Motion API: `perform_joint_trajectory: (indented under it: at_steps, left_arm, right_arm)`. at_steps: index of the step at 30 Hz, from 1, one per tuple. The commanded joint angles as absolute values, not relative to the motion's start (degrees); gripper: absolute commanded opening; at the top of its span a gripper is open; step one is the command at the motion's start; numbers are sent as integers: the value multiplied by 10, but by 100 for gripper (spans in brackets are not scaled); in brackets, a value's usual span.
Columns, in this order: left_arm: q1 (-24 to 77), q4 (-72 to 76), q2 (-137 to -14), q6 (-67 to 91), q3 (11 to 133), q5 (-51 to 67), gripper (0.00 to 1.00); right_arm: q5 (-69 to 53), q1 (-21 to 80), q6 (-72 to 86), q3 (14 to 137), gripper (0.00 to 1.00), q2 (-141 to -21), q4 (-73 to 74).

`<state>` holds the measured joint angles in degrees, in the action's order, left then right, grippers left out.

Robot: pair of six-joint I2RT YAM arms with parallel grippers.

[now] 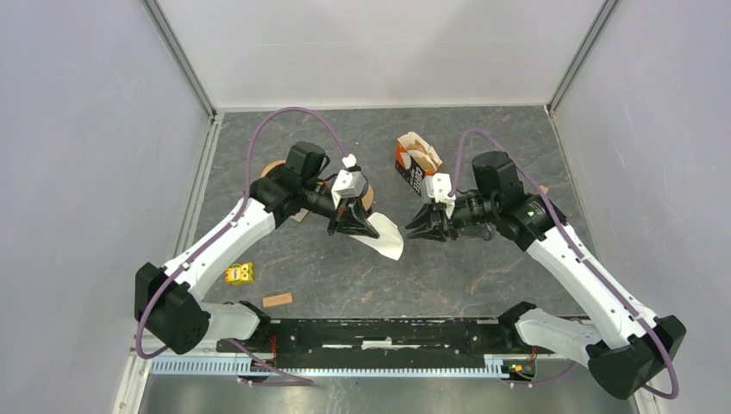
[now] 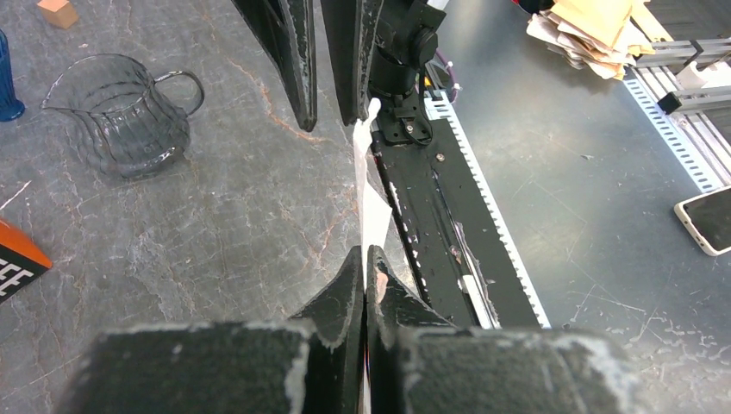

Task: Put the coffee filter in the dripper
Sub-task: Place the coffee filter in the coffee dripper.

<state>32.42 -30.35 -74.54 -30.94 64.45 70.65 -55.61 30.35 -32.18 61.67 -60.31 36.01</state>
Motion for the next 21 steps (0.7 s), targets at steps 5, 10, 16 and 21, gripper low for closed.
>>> perform_joint_trajectory:
  at_steps: [5, 10, 16, 21]
  left_arm:
    - [321, -293, -751, -328, 661, 730, 2]
    - [321, -288, -751, -325, 661, 729, 2]
    - [321, -284, -750, -320, 659, 730, 2]
    - [321, -283, -748, -320, 657, 731, 2]
  right_arm:
    - [-603, 306, -301, 607, 29, -613, 330]
    - [-605, 307, -294, 609, 30, -615, 324]
    - [-601, 311, -283, 609, 29, -622, 314]
    - [-591, 311, -276, 612, 27, -625, 308]
